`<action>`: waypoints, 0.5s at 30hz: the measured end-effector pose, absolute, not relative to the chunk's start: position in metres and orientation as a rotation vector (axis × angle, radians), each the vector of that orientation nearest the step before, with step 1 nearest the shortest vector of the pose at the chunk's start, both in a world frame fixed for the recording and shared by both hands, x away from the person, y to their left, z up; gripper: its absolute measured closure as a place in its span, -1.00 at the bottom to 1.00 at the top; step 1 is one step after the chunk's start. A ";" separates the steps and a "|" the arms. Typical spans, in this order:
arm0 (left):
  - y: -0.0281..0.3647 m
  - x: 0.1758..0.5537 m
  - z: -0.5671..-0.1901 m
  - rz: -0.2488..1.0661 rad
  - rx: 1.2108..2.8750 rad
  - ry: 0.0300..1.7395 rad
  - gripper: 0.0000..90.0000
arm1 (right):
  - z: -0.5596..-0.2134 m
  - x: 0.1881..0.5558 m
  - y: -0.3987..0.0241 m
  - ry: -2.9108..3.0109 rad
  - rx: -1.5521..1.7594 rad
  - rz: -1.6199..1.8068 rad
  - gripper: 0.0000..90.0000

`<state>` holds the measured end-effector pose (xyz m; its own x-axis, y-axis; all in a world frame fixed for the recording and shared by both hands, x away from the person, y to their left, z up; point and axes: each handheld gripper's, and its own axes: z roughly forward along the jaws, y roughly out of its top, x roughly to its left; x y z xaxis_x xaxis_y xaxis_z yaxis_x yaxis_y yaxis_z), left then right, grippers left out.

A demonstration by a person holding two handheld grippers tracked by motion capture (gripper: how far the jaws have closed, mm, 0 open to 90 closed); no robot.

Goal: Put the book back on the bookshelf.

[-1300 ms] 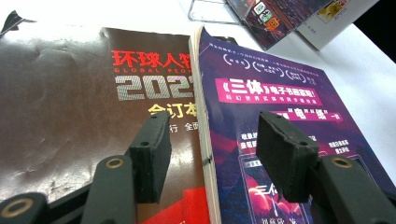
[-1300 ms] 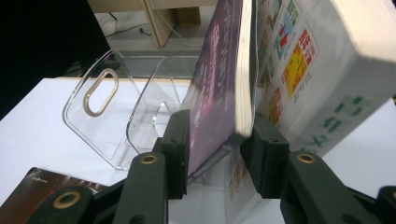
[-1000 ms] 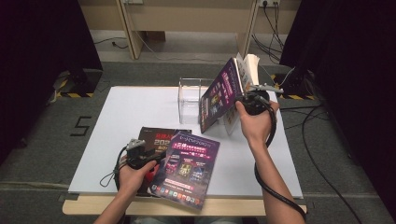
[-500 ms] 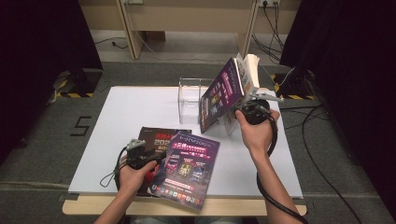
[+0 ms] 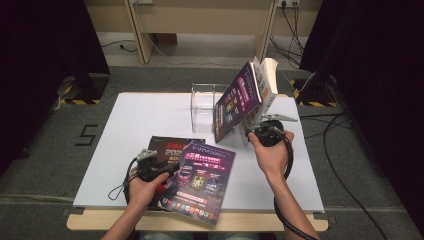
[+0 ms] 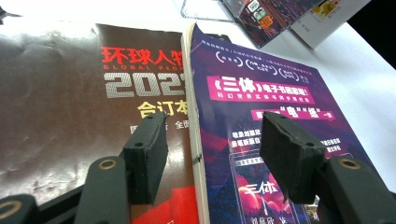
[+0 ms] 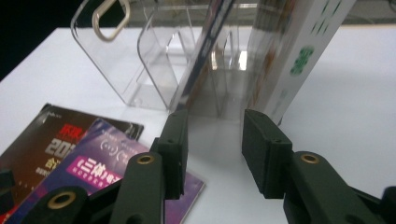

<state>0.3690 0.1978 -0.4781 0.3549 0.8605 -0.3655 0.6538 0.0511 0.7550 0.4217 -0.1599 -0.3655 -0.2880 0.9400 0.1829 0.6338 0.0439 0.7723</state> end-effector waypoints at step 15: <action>0.194 0.371 -0.483 0.232 1.683 1.377 -0.10 | -0.414 0.416 -0.142 2.098 1.646 1.055 0.36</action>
